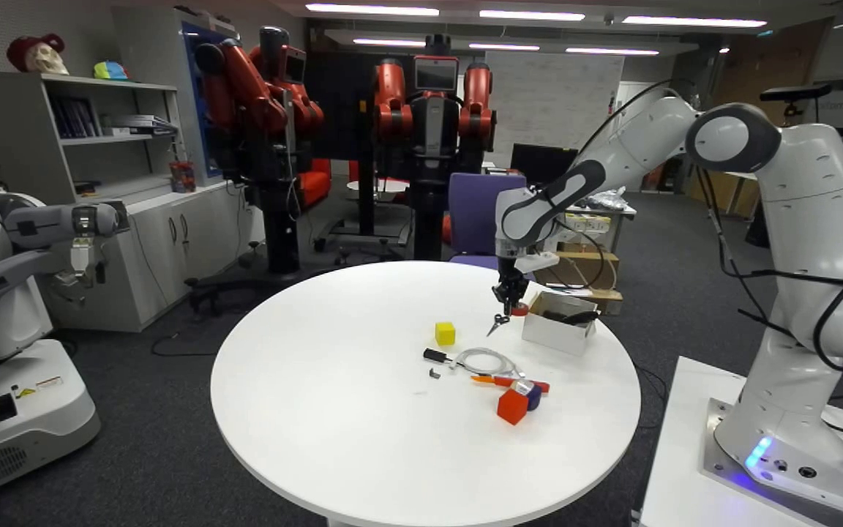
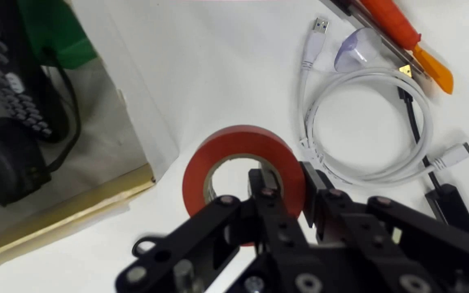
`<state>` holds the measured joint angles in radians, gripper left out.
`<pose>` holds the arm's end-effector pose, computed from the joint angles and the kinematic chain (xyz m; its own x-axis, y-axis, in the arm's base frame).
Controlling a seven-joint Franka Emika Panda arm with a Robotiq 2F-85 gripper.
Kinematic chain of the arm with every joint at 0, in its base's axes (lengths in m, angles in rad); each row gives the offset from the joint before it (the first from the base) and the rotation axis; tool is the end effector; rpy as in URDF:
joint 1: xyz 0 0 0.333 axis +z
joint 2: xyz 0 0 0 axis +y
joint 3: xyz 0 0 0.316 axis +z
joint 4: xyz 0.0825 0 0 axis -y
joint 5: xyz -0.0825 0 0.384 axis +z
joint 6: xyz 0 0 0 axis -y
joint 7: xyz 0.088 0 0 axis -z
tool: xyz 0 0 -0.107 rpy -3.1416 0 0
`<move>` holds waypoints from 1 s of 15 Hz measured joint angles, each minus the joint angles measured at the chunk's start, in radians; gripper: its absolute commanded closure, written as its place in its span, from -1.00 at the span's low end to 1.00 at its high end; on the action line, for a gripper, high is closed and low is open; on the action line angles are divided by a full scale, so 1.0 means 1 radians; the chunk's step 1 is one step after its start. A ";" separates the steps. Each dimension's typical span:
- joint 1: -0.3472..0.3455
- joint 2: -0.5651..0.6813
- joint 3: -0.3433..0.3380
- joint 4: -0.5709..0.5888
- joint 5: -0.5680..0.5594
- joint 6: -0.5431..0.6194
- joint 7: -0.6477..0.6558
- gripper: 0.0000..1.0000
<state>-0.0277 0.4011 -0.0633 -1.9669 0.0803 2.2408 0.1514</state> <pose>0.5983 -0.0511 0.2578 0.9496 -0.2854 -0.1296 -0.2894 -0.9571 -0.0120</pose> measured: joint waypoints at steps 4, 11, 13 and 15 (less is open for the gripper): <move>-0.014 -0.091 -0.033 -0.003 -0.013 -0.060 0.000 0.90; -0.076 -0.032 -0.086 -0.016 -0.064 -0.075 -0.012 0.90; -0.081 0.014 -0.097 -0.012 -0.080 -0.075 -0.012 0.06; -0.081 0.058 -0.105 0.000 -0.092 -0.075 -0.011 -0.24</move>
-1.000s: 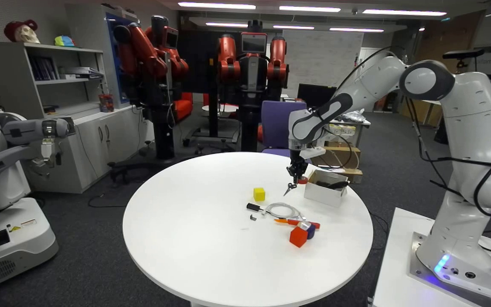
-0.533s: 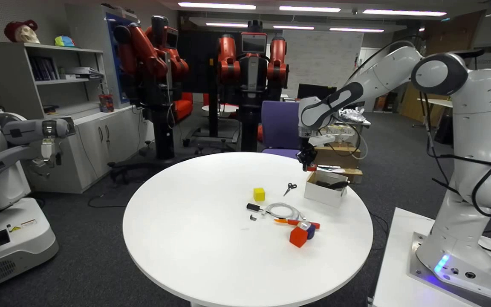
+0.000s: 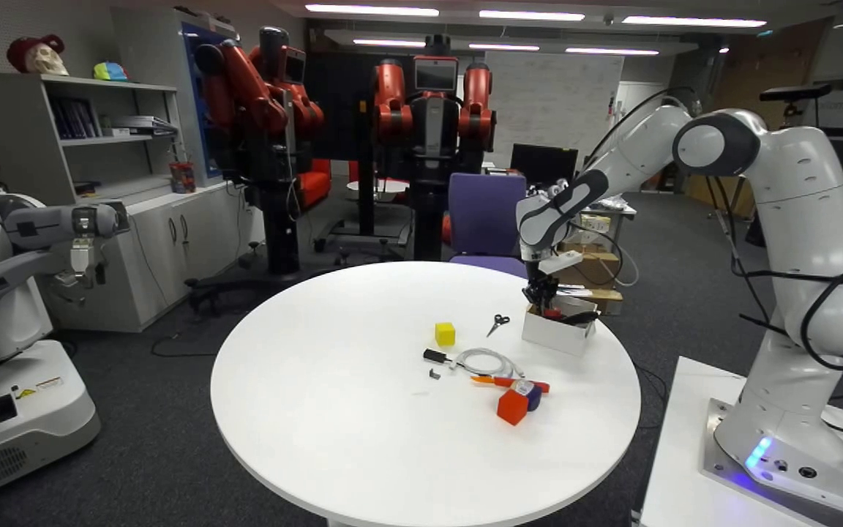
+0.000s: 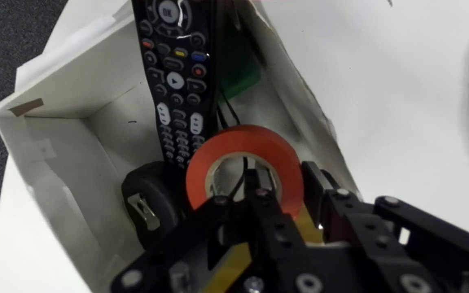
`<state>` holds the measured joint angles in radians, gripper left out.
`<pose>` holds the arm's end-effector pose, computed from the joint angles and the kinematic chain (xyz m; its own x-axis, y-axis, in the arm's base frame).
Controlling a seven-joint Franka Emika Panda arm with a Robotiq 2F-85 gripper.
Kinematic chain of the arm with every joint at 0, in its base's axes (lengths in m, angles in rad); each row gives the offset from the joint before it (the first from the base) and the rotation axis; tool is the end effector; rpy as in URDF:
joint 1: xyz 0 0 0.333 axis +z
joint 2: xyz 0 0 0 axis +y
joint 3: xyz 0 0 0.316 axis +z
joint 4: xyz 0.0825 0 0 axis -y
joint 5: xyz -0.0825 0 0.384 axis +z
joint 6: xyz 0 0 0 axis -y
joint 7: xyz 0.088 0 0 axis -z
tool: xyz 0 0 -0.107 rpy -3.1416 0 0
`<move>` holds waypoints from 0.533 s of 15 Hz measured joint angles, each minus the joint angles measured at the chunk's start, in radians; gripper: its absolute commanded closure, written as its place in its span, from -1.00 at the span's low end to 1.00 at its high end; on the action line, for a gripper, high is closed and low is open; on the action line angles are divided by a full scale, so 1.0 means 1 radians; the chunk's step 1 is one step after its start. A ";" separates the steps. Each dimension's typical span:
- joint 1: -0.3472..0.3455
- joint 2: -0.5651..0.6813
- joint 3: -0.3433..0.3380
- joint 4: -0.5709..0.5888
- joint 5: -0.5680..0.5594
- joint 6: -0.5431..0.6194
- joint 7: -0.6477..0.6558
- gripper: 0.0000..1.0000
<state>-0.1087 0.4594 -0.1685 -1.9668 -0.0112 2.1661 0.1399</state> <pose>0.5644 -0.1592 0.2215 0.8883 -0.3929 -0.2377 -0.3756 -0.9195 0.1160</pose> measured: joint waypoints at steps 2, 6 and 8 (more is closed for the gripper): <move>0.001 0.029 -0.001 0.013 -0.008 0.000 0.000 -0.51; 0.006 0.024 0.000 0.029 -0.016 -0.015 0.000 -1.00; 0.011 -0.010 0.000 0.029 -0.022 -0.050 0.001 -1.00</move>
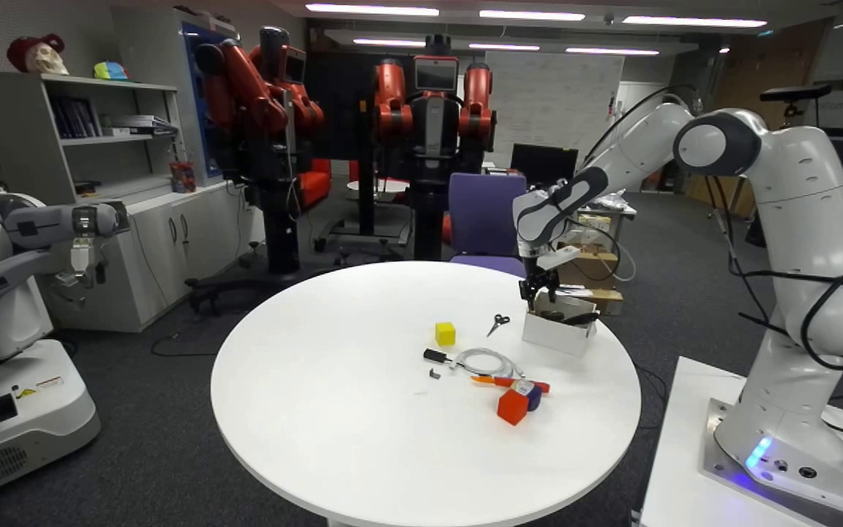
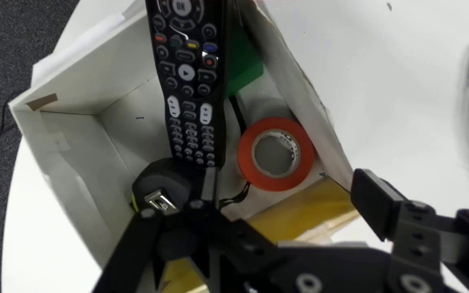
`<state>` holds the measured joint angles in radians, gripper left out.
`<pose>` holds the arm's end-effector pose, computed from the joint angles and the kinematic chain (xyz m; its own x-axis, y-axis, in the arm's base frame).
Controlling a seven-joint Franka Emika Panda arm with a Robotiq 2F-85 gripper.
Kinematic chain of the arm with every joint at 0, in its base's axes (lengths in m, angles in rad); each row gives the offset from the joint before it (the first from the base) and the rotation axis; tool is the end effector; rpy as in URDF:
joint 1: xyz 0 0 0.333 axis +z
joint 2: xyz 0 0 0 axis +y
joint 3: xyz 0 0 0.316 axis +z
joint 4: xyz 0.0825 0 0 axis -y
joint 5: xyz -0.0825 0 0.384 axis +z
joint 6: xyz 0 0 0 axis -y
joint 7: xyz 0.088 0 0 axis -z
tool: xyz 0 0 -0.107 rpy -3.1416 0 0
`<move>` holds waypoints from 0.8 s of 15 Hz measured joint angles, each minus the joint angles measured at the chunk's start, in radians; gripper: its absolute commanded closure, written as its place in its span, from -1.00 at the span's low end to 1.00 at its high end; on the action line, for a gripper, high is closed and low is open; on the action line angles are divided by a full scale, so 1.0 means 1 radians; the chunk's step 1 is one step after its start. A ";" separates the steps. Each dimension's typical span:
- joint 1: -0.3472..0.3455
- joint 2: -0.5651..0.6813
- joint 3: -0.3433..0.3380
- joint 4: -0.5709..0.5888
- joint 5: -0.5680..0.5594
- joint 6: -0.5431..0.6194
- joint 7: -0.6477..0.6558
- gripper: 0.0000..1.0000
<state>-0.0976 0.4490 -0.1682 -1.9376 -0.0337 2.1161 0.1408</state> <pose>0.5711 -0.1544 0.2358 0.8942 -0.3735 -0.2466 -0.3509 -0.9271 0.1317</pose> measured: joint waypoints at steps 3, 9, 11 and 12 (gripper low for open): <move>0.016 -0.094 0.003 -0.007 -0.018 -0.055 0.000 -1.00; 0.064 -0.240 0.085 -0.063 -0.018 -0.048 -0.004 -1.00; 0.085 -0.233 0.123 -0.084 -0.012 0.006 -0.004 -1.00; 0.094 -0.221 0.139 -0.096 -0.012 0.049 -0.004 -1.00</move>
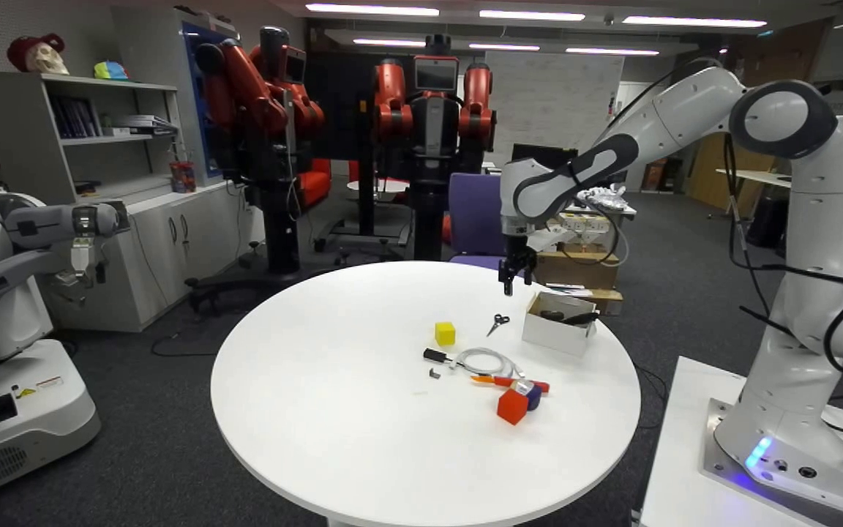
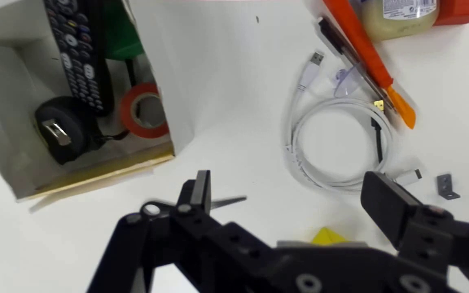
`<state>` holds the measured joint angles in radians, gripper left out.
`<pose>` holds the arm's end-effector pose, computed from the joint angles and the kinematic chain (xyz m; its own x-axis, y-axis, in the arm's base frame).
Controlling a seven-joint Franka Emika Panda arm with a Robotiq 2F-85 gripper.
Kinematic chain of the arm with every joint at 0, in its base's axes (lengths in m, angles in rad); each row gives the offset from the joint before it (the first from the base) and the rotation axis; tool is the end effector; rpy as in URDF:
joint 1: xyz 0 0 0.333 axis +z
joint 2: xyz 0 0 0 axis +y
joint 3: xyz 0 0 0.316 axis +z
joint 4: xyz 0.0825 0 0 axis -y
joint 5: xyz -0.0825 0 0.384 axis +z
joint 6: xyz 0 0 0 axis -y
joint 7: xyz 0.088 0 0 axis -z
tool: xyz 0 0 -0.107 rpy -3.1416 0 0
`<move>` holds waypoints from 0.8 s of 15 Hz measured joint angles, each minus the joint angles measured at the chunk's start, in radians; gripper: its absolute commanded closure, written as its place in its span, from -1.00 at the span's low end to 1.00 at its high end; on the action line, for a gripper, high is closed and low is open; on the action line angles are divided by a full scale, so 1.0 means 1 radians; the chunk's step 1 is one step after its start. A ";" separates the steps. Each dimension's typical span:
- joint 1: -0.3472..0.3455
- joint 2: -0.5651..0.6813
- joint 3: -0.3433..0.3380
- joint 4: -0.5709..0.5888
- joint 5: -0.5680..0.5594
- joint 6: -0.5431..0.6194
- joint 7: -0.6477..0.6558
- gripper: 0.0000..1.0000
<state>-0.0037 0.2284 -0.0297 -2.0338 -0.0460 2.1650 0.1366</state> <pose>0.5772 -0.0207 0.3259 0.9855 -0.1434 -0.0909 -0.1388 -0.9888 0.0550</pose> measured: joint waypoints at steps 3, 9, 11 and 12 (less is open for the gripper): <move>0.021 0.057 0.021 -0.035 -0.001 0.147 0.000 -1.00; 0.030 0.208 0.023 -0.034 -0.005 0.282 -0.010 -1.00; 0.030 0.248 0.021 -0.026 -0.009 0.292 -0.014 -1.00; 0.031 0.266 0.020 -0.019 -0.013 0.293 -0.014 -1.00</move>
<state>0.0268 0.4946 -0.0101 -2.0528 -0.0589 2.4584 0.1222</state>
